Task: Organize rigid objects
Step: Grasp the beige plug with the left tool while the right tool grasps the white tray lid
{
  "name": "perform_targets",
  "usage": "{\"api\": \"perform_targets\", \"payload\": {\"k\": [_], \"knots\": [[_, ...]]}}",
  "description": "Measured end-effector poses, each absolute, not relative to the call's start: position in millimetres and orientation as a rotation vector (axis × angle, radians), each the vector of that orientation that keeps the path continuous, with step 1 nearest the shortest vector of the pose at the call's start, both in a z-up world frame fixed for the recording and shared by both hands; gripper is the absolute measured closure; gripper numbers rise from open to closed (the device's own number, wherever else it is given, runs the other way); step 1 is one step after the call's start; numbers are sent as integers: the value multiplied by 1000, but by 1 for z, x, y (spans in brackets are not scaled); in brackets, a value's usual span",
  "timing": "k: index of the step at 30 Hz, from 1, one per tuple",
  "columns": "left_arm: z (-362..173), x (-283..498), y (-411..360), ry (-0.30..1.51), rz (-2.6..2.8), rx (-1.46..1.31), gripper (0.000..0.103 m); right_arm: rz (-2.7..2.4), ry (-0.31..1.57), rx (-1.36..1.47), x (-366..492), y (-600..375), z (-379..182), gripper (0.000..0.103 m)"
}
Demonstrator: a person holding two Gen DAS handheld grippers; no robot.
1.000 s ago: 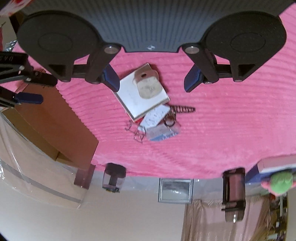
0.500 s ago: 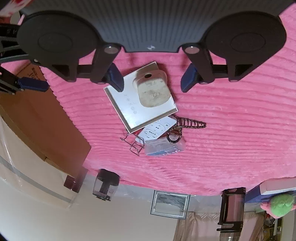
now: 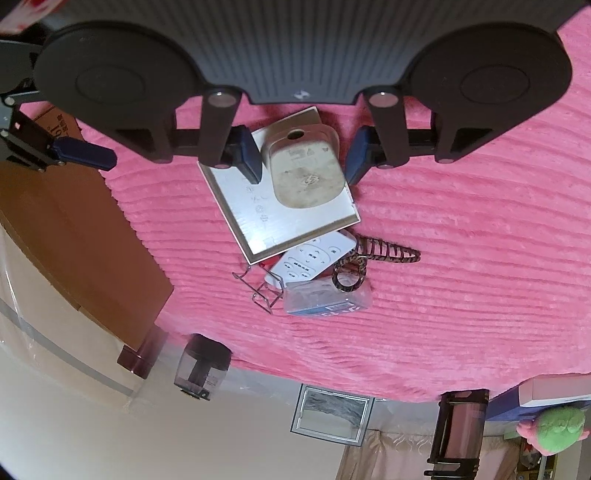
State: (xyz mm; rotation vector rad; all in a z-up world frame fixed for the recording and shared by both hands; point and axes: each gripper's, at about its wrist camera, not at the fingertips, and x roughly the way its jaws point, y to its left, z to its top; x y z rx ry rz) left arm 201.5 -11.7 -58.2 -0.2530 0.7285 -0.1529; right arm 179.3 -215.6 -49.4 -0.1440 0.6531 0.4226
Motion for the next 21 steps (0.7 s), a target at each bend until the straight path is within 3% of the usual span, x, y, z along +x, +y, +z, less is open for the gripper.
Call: {"api": "perform_targets", "payload": {"k": [2,21], "knots": [[-58,201,-11,725,-147,-252,66,421,653,-141,181,-215,-50,40],[-41,176,33,684,-178,-247,67,482,622,-141,177,-185,-45,40]]}}
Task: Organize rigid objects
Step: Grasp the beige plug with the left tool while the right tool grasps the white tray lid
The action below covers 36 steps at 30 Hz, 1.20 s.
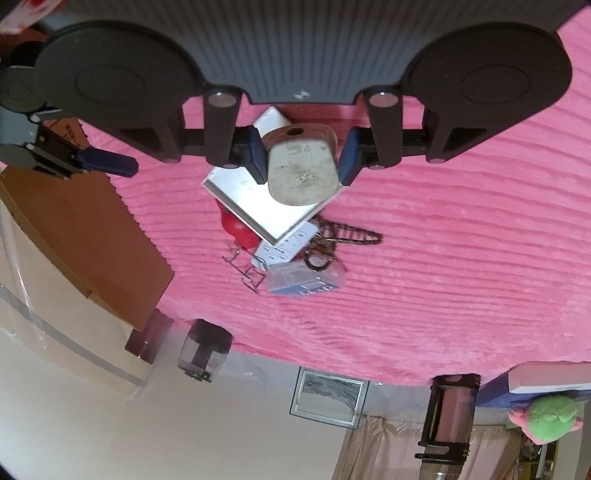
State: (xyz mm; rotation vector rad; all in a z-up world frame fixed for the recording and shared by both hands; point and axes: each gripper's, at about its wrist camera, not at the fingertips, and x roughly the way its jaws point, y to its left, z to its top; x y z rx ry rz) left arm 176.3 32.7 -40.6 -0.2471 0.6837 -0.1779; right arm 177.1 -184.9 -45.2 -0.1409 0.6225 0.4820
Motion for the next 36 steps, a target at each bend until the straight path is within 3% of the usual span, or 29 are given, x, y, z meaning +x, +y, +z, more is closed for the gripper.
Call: {"api": "perform_targets", "payload": {"k": [4,5,7,8,22,32,36], "knots": [[-40,171,50,695,-177,-172,67,541,609,-193,176,-165,-46,37],[-41,170,54,701,-176,-148,67,551,602,-212,177,-160,-47,33],[-45,169,62,714,-179,-102,67,566,581,-245,178,-150,-47,14],[-47,169,66,721,-178,-87,67,568,573,-261,179,-145,-48,13],[-69,161,94,678,-230,-138,67,529,545,-585,208,-73,-87,11],[-72,157,93,660,-229,-142,66,512,527,-648,220,-65,-98,11],[-74,156,92,664,-227,-147,64,516,515,-664,216,-64,-99,18]]}}
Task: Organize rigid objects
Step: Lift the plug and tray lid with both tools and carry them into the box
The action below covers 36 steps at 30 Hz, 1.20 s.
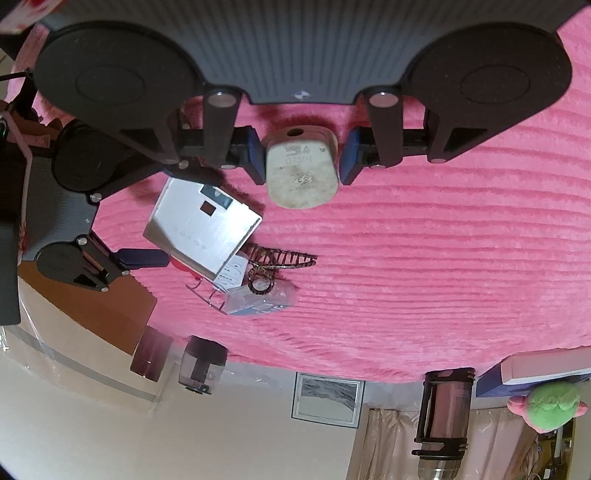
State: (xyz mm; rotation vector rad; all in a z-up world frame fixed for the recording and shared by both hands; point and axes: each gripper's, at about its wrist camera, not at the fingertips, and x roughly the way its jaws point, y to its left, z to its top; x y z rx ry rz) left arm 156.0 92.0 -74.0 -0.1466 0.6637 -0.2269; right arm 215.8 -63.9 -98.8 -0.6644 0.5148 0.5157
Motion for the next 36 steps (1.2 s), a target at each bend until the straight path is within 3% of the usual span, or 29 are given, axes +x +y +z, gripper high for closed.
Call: {"api": "perform_targets", "payload": {"k": [10,36], "knots": [[-76,156,83,671,-199,-120,58,513,501,-637,211,-68,-95,18],[-48,160,62,722,-242,-6,63,500,449,-477,186,-122,-49,19]]}}
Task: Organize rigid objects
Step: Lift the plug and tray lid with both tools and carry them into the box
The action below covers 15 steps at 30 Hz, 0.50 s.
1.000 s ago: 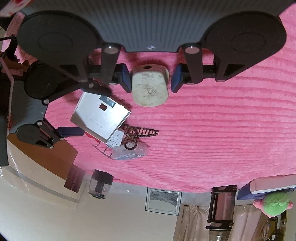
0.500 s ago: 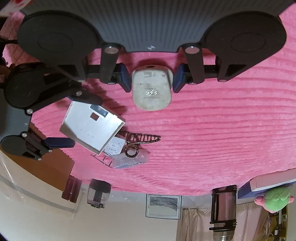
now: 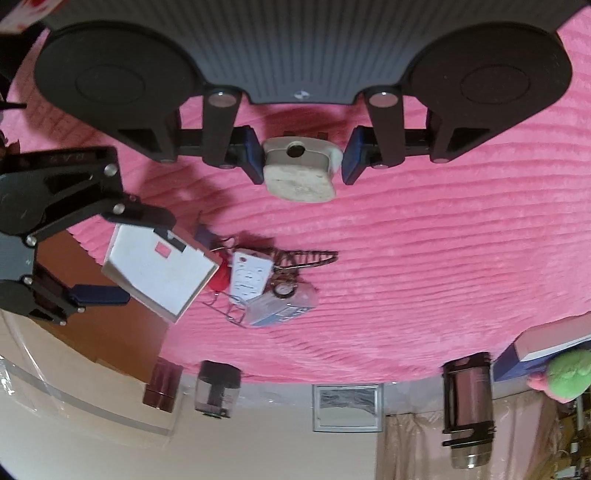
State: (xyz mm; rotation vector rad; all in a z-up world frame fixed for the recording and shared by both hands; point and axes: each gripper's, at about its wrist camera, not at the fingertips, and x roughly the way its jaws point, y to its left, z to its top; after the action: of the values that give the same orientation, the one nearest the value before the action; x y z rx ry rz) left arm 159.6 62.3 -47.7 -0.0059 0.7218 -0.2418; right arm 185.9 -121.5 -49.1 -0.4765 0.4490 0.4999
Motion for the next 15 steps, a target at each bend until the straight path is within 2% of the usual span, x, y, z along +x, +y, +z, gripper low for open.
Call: {"api": "perform_targets", "payload": {"k": [15], "knots": [[-24,155,41,716,-298,30,63,476,437,-407,170,-163,-19,19]]}}
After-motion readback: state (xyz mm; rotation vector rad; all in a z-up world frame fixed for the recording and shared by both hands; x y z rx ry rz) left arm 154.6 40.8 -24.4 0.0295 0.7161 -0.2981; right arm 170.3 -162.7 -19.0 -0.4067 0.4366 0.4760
